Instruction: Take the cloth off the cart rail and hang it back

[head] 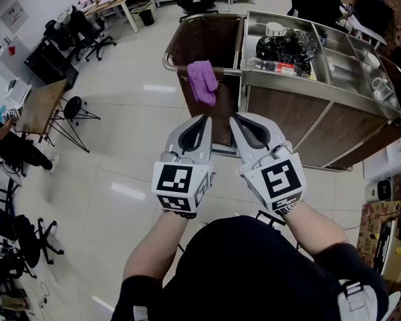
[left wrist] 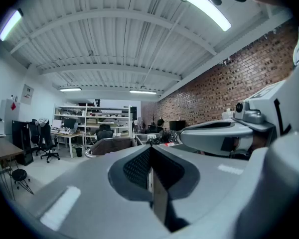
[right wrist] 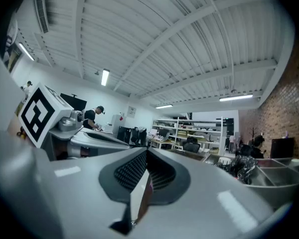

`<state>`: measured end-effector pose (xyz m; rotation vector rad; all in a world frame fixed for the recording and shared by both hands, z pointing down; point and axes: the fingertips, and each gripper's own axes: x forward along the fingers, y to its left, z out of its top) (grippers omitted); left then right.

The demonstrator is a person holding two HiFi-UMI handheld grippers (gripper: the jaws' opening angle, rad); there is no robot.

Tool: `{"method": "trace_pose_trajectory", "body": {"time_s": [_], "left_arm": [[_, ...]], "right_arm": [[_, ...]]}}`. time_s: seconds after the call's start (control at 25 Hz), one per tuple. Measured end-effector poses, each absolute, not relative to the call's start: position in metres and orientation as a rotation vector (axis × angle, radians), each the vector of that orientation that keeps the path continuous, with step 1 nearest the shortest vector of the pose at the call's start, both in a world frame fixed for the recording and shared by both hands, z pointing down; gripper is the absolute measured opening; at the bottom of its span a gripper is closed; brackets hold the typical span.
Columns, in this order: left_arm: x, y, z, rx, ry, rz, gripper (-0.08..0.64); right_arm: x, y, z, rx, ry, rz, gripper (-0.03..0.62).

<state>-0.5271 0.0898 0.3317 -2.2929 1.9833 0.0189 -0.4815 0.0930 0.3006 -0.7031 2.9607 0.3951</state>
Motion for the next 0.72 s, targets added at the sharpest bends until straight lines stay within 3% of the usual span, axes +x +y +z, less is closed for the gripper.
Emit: {"method": "trace_pose_trajectory", "body": {"time_s": [0.72], "left_arm": [[-0.524,0.059,0.358,-2.250,2.068,-0.016,-0.002]], "right_arm": [[-0.474,0.054,0.336,-0.644,3.001,0.324,0.028]]}}
